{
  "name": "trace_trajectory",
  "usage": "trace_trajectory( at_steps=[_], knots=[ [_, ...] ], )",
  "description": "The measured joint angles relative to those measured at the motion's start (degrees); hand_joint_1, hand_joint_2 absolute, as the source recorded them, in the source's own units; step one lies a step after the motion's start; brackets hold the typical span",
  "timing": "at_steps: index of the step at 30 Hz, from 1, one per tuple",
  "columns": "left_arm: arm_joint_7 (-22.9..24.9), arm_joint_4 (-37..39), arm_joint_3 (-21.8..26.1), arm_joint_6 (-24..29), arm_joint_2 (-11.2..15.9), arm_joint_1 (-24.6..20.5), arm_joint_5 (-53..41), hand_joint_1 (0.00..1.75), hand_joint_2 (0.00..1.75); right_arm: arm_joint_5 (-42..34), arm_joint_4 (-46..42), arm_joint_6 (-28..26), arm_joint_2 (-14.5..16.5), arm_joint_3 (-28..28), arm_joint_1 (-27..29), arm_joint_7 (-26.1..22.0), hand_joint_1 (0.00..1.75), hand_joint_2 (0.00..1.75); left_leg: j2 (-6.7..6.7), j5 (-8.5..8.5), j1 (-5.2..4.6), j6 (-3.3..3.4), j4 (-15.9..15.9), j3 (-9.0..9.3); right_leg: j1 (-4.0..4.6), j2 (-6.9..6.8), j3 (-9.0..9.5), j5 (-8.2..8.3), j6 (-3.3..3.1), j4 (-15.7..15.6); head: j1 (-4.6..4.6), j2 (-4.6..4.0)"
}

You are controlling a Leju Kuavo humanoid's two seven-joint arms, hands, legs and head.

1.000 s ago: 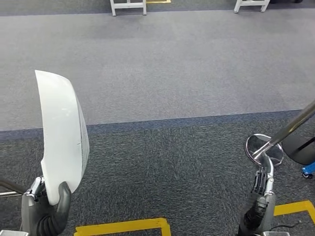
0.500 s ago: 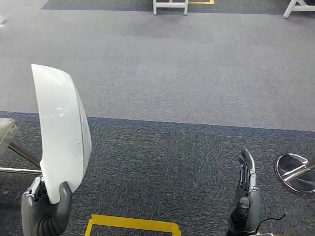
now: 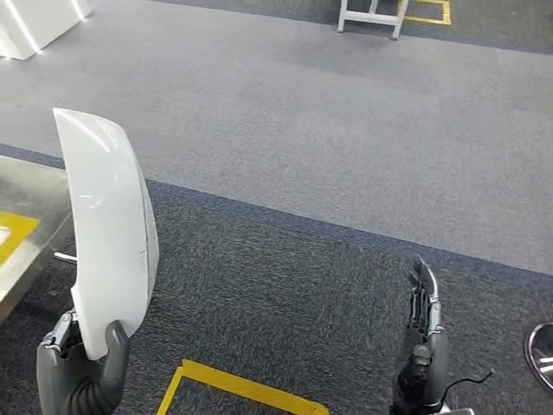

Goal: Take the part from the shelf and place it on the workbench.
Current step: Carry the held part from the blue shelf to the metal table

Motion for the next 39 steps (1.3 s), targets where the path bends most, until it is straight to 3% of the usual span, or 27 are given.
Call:
trace_trajectory(
  at_steps=[2,3,4,5,6,8,10,11,13,15,17,19,20,22,24,26,28,30,32,34,35,36,37,39],
  knots=[
    [0.01,-0.01,-0.68,0.89,0.2,-0.38,0.09,1.75,1.75,-0.06,0.08,0.04,-0.61,0.74,-0.31,0.08,0.0,0.0,-1.26,0.11,0.12,0.36,-0.03,-0.1,-0.29,3.13,-3.8,-3.52,0.32,7.76,0.34,0.0],
    [0.01,-0.01,-0.94,1.19,0.34,-0.49,0.19,1.75,1.75,-0.19,0.18,0.09,-0.92,1.12,-0.49,0.19,0.0,0.0,-2.03,0.12,0.12,0.4,-0.02,-0.13,-0.33,3.65,-5.79,-4.59,0.44,11.41,0.43,0.0],
    [0.0,-0.01,-1.17,1.42,0.52,-0.53,0.27,1.75,1.75,-0.34,0.29,0.16,-1.21,1.51,-0.75,0.28,0.0,0.0,-2.81,0.12,0.11,0.41,-0.01,-0.11,-0.37,3.84,-7.08,-4.63,0.51,13.37,0.45,0.0],
    [-0.01,-0.01,-1.36,1.64,0.68,-0.53,0.37,1.75,1.75,-0.52,0.42,0.26,-1.46,1.89,-1.09,0.39,0.0,0.0,-3.66,0.11,0.12,0.39,0.01,-0.04,-0.42,3.96,-7.36,-3.49,0.53,13.12,0.46,0.0],
    [-0.01,-0.01,-1.46,1.86,0.81,-0.54,0.47,1.75,1.75,-0.67,0.54,0.38,-1.65,2.26,-1.43,0.49,0.0,0.0,-4.49,0.08,0.13,0.34,0.05,0.07,-0.53,4.25,-6.44,-1.35,0.49,10.4,0.49,0.0],
    [-0.02,-0.01,-1.56,2.3,0.99,-0.56,0.59,1.75,1.75,-0.87,0.79,0.6,-1.91,2.91,-2.03,0.6,0.0,0.0,-6.02,-0.07,0.12,0.0,0.27,0.13,-0.94,6.56,-3.12,2.81,0.41,2.31,0.5,0.0],
    [-0.05,-0.02,-1.61,2.56,1.16,-0.59,0.61,1.75,1.75,-1.01,1.05,0.7,-2.1,3.4,-2.45,0.68,0.0,0.0,-7.44,-0.08,0.2,-0.69,0.59,-0.36,-1.19,8.75,-0.97,3.93,0.25,-2.19,0.46,0.0],
    [-0.07,-0.02,-1.62,2.61,1.24,-0.58,0.62,1.75,1.75,-1.04,1.19,0.73,-2.17,3.6,-2.61,0.72,0.0,0.0,-8.13,0.06,0.3,-1.13,0.67,-0.68,-1.12,8.97,-0.71,3.66,0.08,-2.54,0.45,0.01],
    [-0.09,-0.05,-1.64,2.7,1.4,-0.47,0.65,1.75,1.75,-1.21,1.43,0.95,-2.25,4.05,-2.96,0.77,0.0,0.0,-8.81,0.11,0.53,-1.87,0.85,-1.19,-1.04,7.58,-0.46,3.81,-0.48,-2.83,0.42,0.01],
    [-0.18,-0.11,-1.64,2.87,1.61,-0.46,0.84,1.75,1.75,-1.49,1.68,1.28,-2.27,4.44,-3.38,0.83,0.0,0.0,-6.41,-1.64,0.35,-2.32,3.57,-2.48,-1.08,5.96,-0.19,3.99,-1.24,-3.23,0.13,0.0],
    [-0.28,-0.14,-1.62,3.01,1.76,-0.51,1.29,1.75,1.75,-1.66,1.99,1.54,-2.33,4.62,-3.6,0.92,0.0,0.0,-3.11,-5.18,0.24,-2.59,10.47,-5.67,-0.86,4.19,-0.06,3.87,-1.81,-3.34,-0.14,0.0],
    [-0.35,-0.14,-1.6,3.03,1.91,-0.45,1.77,1.75,1.75,-1.71,2.45,1.78,-2.4,4.71,-3.77,0.96,0.0,0.0,-2.06,-7.2,0.31,-2.72,16.45,-8.45,-0.61,2.33,0.0,3.67,-2.04,-3.32,-0.17,0.0],
    [-0.38,-0.14,-1.6,3.02,2.0,-0.4,1.88,1.75,1.75,-1.73,2.69,1.9,-2.43,4.78,-3.92,0.96,0.0,0.0,-1.91,-6.71,0.31,-2.69,16.75,-8.51,-0.52,1.45,0.08,3.57,-2.07,-3.31,-0.17,0.0],
    [-0.46,-0.14,-1.59,3.01,2.15,-0.31,1.95,1.75,1.75,-1.75,3.07,2.15,-2.46,5.01,-4.3,0.93,0.0,0.0,-1.09,-3.17,0.2,-2.31,10.91,-5.32,-0.37,-0.06,0.45,3.31,-1.99,-3.31,-0.18,0.0],
    [-0.59,-0.14,-1.59,3.12,2.21,-0.34,1.94,1.75,1.75,-1.77,3.34,2.37,-2.5,5.31,-4.61,0.87,0.0,0.0,1.5,-0.81,-0.39,-1.54,3.56,-1.39,-0.07,-1.29,0.81,2.94,-1.64,-3.25,-0.16,0.0],
    [-0.88,-0.16,-1.58,3.56,2.23,-0.29,1.95,1.75,1.75,-1.76,3.51,2.67,-2.52,5.59,-4.83,0.79,0.0,0.0,2.77,-0.71,-0.91,-0.93,0.84,-0.2,0.19,-2.42,0.95,2.66,-1.17,-3.17,-0.15,0.0],
    [-1.16,-0.18,-1.57,4.07,2.23,-0.11,1.91,1.75,1.75,-1.7,3.58,3.27,-2.54,5.9,-5.25,0.75,0.0,0.0,1.52,-0.5,-0.75,-0.51,0.48,-0.34,0.18,-3.21,1.08,2.32,-0.66,-3.12,-0.17,0.01],
    [-1.17,-0.19,-1.64,4.4,2.22,-0.17,1.75,1.75,1.75,-1.62,3.64,3.98,-2.54,6.18,-5.84,0.74,0.0,0.0,0.28,-0.21,-0.31,0.0,0.06,-0.14,0.02,-0.98,0.17,0.63,-0.08,-0.88,0.05,0.01],
    [-1.15,-0.19,-1.72,4.73,2.22,-0.43,1.57,1.75,1.75,-1.62,3.88,4.46,-2.58,6.42,-6.13,0.75,0.0,0.0,-0.96,-0.09,-0.05,0.32,-0.08,-0.08,-0.21,2.45,-3.1,-2.78,0.31,5.89,0.37,0.01],
    [-1.2,-0.18,-1.77,5.05,2.24,-0.53,1.48,1.75,1.75,-1.75,4.3,4.79,-2.64,6.65,-6.24,0.81,0.0,0.0,-2.38,-0.08,-0.03,0.4,-0.05,-0.14,-0.36,3.61,-6.76,-5.0,0.5,12.72,0.44,0.0],
    [-1.23,-0.19,-1.78,5.18,2.25,-0.53,1.46,1.75,1.75,-1.83,4.52,4.91,-2.67,6.74,-6.35,0.85,0.0,0.0,-3.15,-0.09,-0.01,0.39,-0.03,-0.11,-0.43,3.78,-7.48,-4.52,0.55,13.59,0.45,0.0],
    [-1.25,-0.19,-1.79,5.24,2.26,-0.52,1.46,1.75,1.75,-1.88,4.71,5.0,-2.68,6.83,-6.48,0.89,0.0,0.0,-3.94,-0.11,0.03,0.35,0.01,-0.03,-0.52,3.96,-7.1,-2.97,0.58,12.2,0.44,0.0],
    [-1.25,-0.2,-1.82,5.28,2.26,-0.53,1.46,1.75,1.75,-1.91,4.85,5.08,-2.68,6.92,-6.6,0.92,0.0,0.0,-4.76,-0.18,0.12,0.23,0.11,0.06,-0.69,4.49,-5.69,-0.58,0.62,8.7,0.44,0.0],
    [-1.26,-0.21,-1.96,5.31,2.27,-0.57,1.46,1.75,1.75,-1.93,5.05,5.16,-2.69,7.07,-6.76,0.92,0.0,0.0,-6.28,-0.4,0.21,-0.27,0.58,-0.07,-1.15,7.16,-2.35,2.63,0.71,1.1,0.44,0.0]
  ],
)
